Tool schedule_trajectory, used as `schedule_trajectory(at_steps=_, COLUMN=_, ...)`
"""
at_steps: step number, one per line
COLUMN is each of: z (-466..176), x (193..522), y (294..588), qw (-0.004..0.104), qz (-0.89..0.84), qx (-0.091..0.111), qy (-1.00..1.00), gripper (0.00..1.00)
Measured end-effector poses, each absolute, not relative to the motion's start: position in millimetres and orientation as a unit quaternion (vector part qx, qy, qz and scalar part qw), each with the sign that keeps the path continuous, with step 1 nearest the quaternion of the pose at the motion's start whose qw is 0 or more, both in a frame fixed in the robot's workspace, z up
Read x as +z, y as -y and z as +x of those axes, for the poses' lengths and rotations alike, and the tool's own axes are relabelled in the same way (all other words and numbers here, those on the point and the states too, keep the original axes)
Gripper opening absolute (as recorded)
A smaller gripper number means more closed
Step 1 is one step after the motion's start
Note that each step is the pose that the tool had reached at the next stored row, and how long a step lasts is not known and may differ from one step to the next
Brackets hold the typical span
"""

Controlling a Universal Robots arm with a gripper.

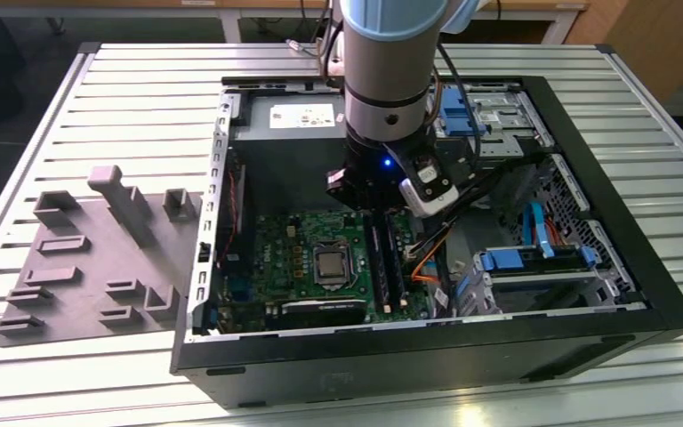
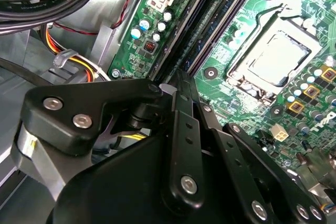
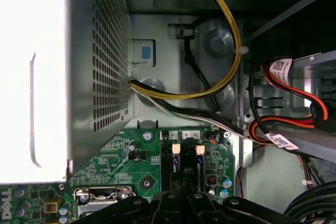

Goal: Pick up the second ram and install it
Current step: 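Press down the second ram until it locks into place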

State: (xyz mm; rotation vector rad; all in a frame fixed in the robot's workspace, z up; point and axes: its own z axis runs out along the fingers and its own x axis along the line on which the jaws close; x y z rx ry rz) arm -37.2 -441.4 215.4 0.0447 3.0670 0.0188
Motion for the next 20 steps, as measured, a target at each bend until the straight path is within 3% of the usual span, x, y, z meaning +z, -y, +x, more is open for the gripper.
schedule_trajectory(at_steps=20, z=-37.1, x=219.2, y=441.1, qw=0.038, qz=0.015, qx=0.008, qy=-0.999, gripper=0.11)
